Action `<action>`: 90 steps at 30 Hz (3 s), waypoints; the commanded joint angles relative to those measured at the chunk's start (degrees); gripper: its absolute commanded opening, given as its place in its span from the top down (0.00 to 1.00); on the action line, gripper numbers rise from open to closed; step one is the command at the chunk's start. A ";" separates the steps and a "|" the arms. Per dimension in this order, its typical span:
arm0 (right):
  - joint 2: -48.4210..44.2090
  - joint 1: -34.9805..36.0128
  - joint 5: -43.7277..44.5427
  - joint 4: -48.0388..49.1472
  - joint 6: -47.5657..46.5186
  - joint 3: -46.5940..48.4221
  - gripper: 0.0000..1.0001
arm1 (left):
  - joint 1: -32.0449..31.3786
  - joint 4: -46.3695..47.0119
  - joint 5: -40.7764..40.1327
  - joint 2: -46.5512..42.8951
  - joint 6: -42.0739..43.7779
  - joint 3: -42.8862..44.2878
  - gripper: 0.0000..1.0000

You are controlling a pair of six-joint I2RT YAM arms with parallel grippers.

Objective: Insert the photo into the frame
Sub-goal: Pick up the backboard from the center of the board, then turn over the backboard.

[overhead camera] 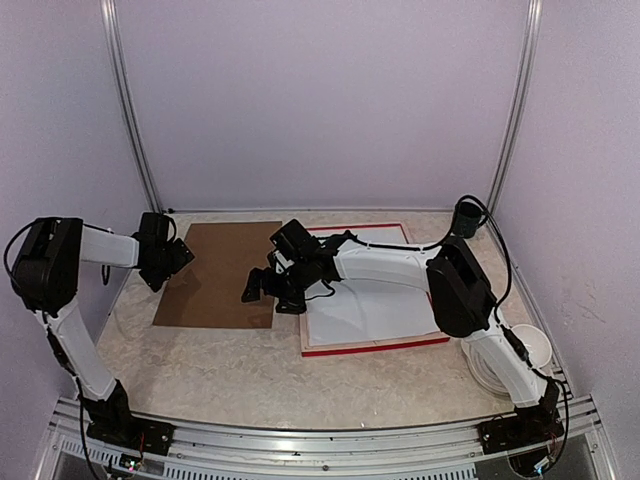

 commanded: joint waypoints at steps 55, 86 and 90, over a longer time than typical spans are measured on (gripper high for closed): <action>-12.24 -2.82 -17.23 44.68 6.24 -20.27 0.01 | -7.57 3.50 8.53 -3.03 -4.25 -7.75 0.01; -27.90 -3.41 -14.83 39.07 0.08 -31.98 0.01 | -15.44 8.11 13.66 -9.78 -9.14 -12.37 0.01; -29.15 -3.70 -16.31 40.73 -0.74 -31.84 0.01 | -17.01 8.13 14.03 -10.09 -9.90 -11.79 0.01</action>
